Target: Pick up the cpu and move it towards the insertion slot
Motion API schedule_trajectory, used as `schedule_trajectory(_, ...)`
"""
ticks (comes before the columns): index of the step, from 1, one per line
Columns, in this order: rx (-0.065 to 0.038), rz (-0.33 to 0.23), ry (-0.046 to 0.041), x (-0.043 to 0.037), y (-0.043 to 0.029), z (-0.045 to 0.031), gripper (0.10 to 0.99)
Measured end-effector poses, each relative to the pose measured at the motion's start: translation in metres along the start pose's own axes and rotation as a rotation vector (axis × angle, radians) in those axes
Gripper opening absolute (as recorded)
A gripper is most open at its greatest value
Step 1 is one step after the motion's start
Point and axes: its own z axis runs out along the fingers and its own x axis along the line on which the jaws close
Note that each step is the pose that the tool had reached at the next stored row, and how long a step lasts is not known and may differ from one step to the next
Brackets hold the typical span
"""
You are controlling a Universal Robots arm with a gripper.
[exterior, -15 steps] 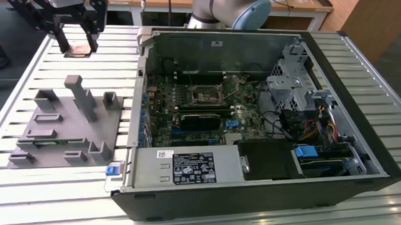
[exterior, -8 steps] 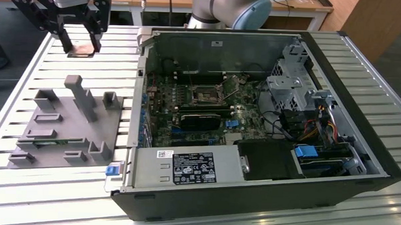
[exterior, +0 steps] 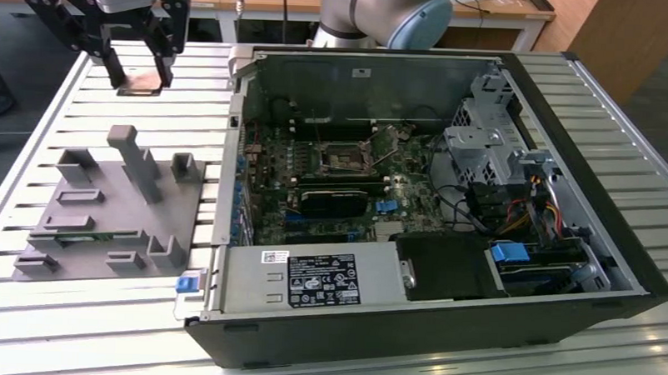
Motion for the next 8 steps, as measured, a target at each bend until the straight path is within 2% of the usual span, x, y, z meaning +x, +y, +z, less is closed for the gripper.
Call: schedule_trajectory(8, 0.0, 0.0, 0.0, -0.0041, -0.0001, 0.0, 0.541)
